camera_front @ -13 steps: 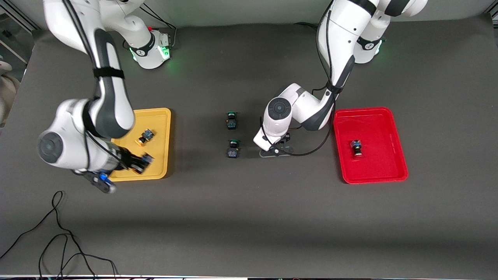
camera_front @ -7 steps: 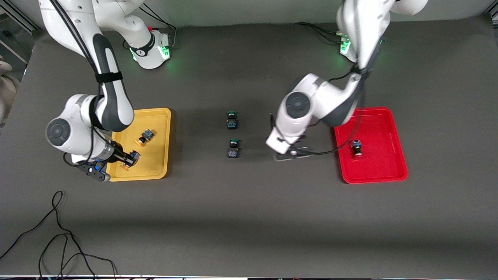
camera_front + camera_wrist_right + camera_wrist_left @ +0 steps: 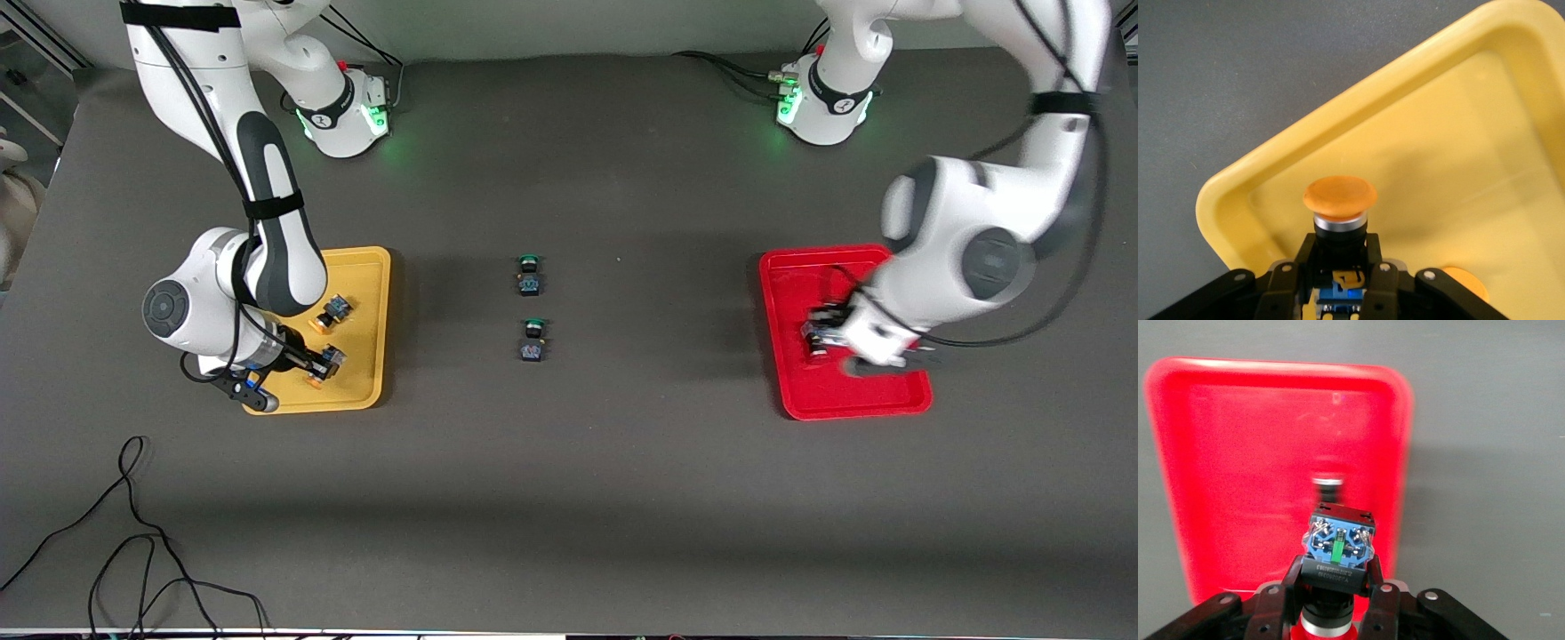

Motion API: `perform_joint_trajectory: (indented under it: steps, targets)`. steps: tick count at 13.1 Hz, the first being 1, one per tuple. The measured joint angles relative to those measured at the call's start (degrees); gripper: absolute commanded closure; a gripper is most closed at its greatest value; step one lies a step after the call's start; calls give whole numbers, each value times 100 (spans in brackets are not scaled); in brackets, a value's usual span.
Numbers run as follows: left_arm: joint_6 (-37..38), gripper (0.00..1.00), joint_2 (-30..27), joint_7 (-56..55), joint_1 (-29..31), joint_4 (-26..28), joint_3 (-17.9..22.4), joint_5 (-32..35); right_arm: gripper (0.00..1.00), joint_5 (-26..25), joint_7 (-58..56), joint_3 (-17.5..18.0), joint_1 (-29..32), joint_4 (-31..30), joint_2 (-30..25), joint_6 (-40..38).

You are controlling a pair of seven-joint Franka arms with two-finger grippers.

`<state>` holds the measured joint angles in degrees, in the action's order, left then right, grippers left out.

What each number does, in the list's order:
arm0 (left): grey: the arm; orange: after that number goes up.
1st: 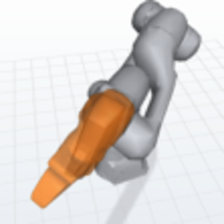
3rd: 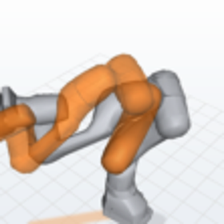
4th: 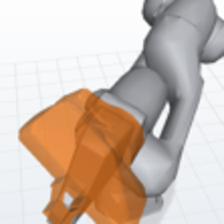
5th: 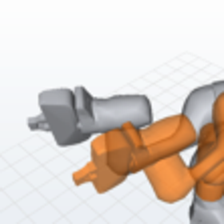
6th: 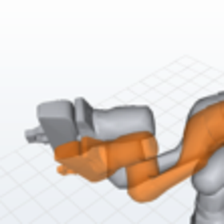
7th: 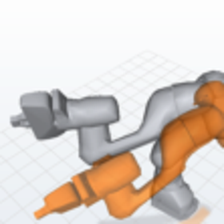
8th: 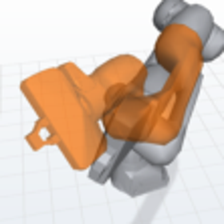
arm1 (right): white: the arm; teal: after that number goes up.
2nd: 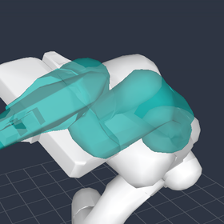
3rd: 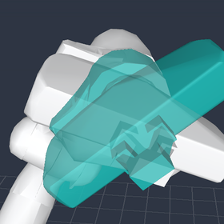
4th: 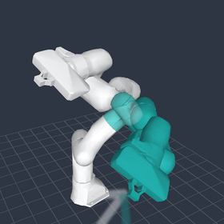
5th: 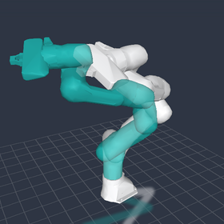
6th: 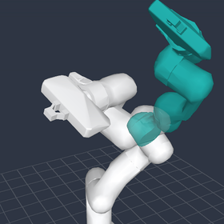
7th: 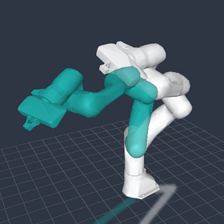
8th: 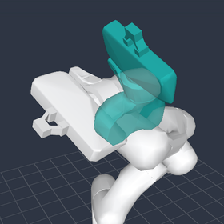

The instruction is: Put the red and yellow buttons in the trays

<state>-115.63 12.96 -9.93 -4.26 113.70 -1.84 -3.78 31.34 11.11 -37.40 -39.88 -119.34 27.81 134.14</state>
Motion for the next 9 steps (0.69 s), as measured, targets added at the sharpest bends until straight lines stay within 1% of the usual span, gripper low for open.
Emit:
perform_joint_trajectory:
  steps: [1, 2, 4, 5, 6, 7, 9]
  targets:
    - [-174, 100, 144, 206, 264, 80, 5, 191, 43, 0, -1, 0, 0, 0, 8, 0]
    - [-495, 100, 341, 301, 417, 176, 5, 338, 1, 1, -2, 0, 0, 0, 13, 0]
    - [-1378, 100, 814, 334, 463, 470, 1, 433, 0, 24, -2, 0, 0, 1, 17, 0]
    - [-1753, 72, 1034, 333, 457, 618, 1, 451, 0, 56, -2, 0, 0, 2, 18, 0]
    - [-1970, 1, 1216, 333, 457, 700, 4, 459, 0, 76, -2, 0, -1, 3, 19, 0]
    - [-2050, 0, 1308, 333, 457, 719, 6, 464, 0, 89, -2, 0, -3, 6, 18, 0]
    - [-1983, 0, 1256, 333, 457, 691, 15, 476, 0, 102, -2, 0, -5, 15, 18, 1]
